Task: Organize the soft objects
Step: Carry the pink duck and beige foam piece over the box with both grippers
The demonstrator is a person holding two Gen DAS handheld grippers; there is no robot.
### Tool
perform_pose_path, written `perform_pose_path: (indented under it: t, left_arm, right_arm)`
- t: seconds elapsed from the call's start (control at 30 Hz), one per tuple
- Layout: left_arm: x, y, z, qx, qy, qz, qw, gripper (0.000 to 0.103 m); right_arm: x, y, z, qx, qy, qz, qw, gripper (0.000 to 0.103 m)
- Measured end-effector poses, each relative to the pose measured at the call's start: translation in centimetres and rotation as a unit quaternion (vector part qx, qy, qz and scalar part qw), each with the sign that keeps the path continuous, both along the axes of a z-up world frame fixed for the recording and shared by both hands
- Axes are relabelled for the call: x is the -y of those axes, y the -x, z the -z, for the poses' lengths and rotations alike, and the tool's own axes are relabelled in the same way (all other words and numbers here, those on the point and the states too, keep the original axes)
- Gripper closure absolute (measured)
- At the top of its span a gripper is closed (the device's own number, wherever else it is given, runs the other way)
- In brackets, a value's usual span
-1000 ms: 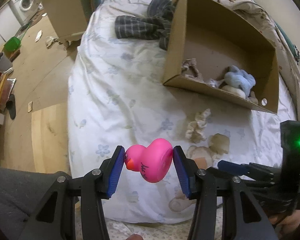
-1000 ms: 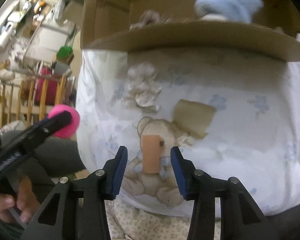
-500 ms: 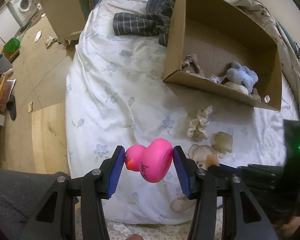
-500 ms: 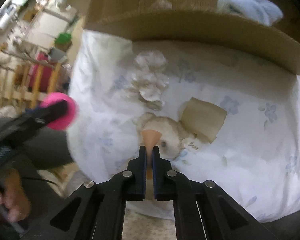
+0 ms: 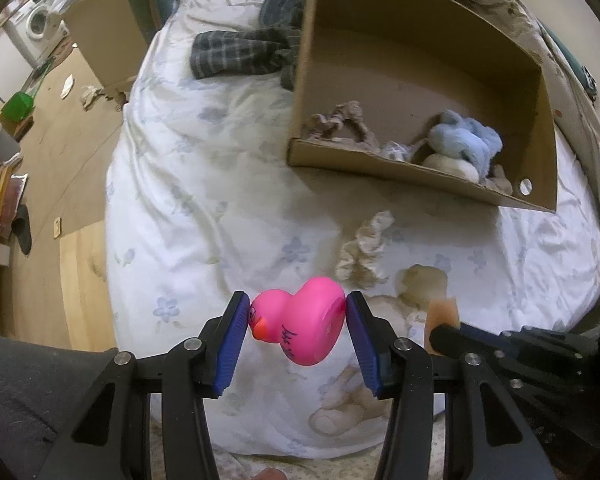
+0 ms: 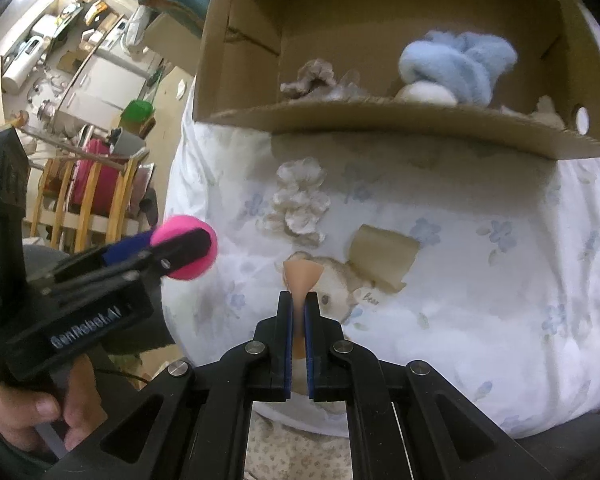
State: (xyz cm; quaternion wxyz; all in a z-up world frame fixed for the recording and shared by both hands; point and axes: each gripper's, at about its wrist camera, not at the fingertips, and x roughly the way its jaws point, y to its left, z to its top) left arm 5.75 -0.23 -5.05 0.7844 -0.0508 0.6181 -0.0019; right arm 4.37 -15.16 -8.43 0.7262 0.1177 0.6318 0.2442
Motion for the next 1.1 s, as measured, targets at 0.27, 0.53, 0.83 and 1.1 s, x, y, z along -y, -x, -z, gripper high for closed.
perform_pose_path:
  t: [0.27,0.53,0.83,1.1]
  left_arm:
    - [1.5,-0.7,-1.8,0.021,0.009,0.017,0.9996,0.057]
    - [1.9,-4.8,-7.5,0.096,0.002,0.036,0.9947,0.057]
    - [2.6,-9.9,-9.0,0.138,-0.011,0.052,0.989,0.057]
    - [3.6,-11.0,-5.0,0.136,-0.013,0.076,0.9877,0.057]
  right_arm:
    - [2.8,-1.0,-3.7,0.055,-0.007,0.044,0.997,0.096]
    - [6.8,-3.7,-8.9,0.124,-0.019,0.091,0.988,0.096]
    - [11.5,-7.9,-10.1,0.158,-0.017,0.131,0.979,0.096]
    - [13.4,-9.2,-6.4,0.1,-0.039,0.176,0.979,0.096]
